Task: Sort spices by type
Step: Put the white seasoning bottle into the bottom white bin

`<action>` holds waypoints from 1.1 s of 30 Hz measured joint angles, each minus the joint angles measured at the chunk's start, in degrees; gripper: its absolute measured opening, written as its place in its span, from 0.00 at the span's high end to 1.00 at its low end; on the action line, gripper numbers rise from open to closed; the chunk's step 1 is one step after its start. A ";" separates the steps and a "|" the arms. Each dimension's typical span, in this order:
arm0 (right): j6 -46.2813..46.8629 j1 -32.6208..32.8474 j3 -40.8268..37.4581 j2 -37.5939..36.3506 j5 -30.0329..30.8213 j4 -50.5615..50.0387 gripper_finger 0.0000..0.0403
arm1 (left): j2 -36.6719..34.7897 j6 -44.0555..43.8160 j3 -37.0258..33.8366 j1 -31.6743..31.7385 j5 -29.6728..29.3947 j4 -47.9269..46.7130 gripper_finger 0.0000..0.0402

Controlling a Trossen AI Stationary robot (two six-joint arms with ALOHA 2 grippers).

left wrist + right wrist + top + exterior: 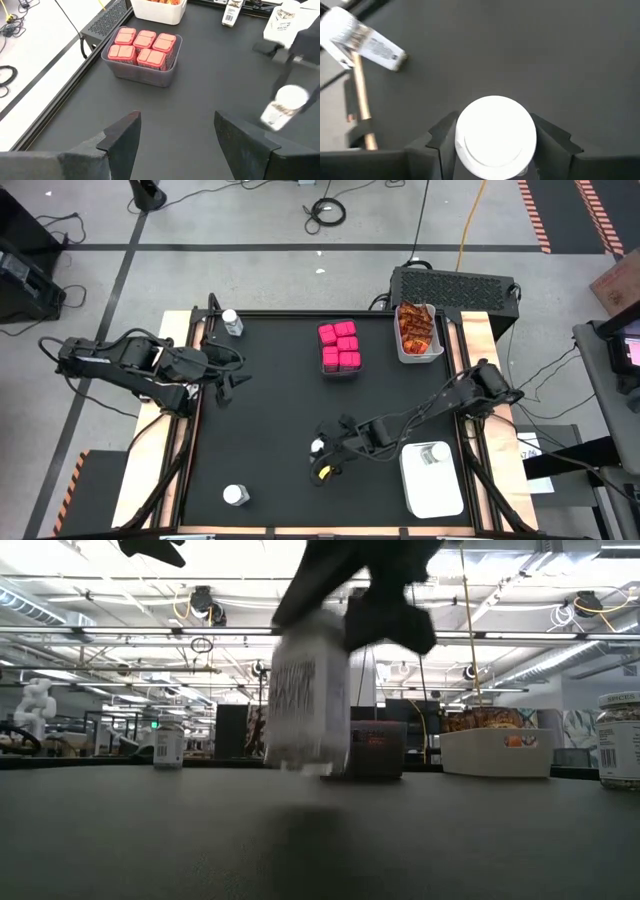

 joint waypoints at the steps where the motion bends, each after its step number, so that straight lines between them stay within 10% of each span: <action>1: 0.39 0.24 0.00 -1.16 -0.37 -0.42 0.54 | -0.02 0.00 0.00 0.00 0.00 -0.03 0.37; 18: 29.87 19.73 0.04 -22.60 4.67 -32.40 0.51 | 0.00 -0.25 0.00 0.02 -0.02 -1.30 0.37; 33: 62.22 32.24 -0.27 -20.58 11.84 -60.26 0.49 | 0.00 1.31 0.00 4.48 1.83 -0.75 0.37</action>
